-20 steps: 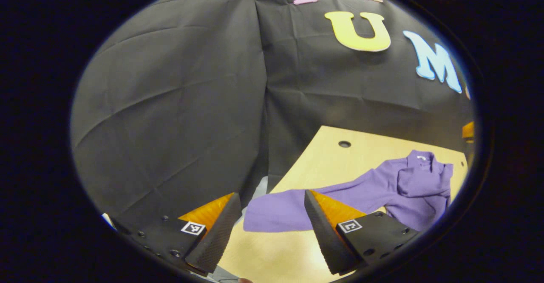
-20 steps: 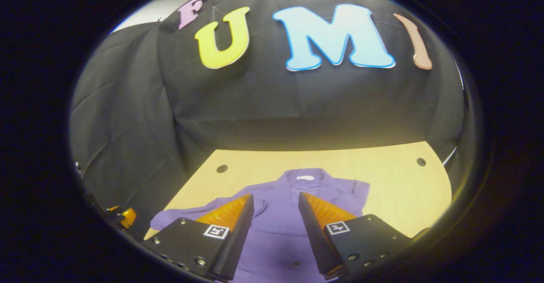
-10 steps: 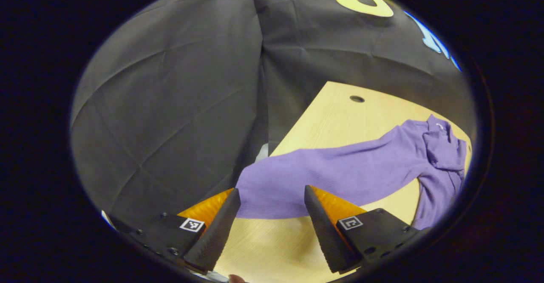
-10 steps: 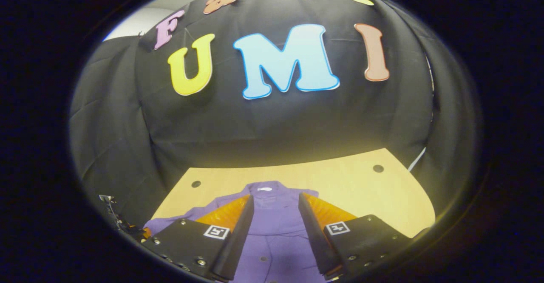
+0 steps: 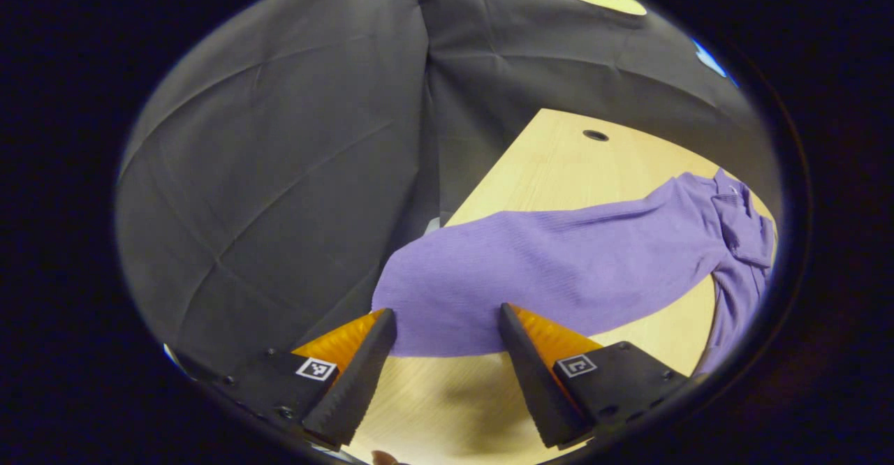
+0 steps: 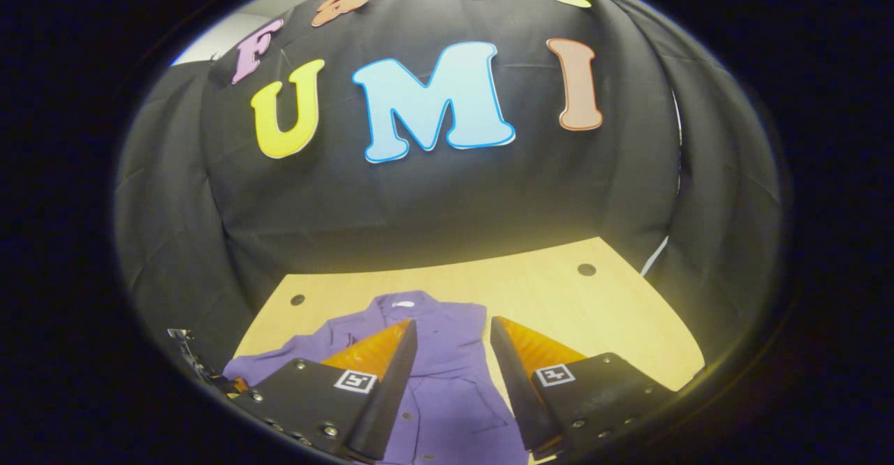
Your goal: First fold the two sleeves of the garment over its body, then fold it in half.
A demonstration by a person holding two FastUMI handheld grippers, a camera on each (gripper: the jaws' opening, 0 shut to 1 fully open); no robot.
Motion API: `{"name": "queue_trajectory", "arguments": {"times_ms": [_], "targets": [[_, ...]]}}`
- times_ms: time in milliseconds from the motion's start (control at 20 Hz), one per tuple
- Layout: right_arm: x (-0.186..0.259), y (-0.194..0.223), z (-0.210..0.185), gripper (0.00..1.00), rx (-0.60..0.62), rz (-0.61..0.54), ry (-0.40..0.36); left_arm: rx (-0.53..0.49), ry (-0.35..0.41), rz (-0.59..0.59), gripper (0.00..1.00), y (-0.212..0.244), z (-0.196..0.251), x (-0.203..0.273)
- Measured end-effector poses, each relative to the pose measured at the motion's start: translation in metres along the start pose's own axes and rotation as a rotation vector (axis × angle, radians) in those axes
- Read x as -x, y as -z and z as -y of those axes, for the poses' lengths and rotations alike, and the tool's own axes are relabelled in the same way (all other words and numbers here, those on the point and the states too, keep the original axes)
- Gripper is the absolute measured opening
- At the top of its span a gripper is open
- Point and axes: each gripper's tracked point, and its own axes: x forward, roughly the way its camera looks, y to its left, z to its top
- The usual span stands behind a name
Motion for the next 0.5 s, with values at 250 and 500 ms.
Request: {"name": "queue_trajectory", "arguments": {"times_ms": [250, 500], "targets": [[0.0, 0.006, 0.003, 0.68, -0.032, -0.012, -0.004, 0.067, 0.0, -0.002, 0.9, 0.002, -0.001, 0.001], [-0.003, 0.006, 0.007, 0.67, -0.026, -0.018, -0.008, 0.09, 0.011, -0.003, 0.76, 0.004, 0.011, 0.0]]}}
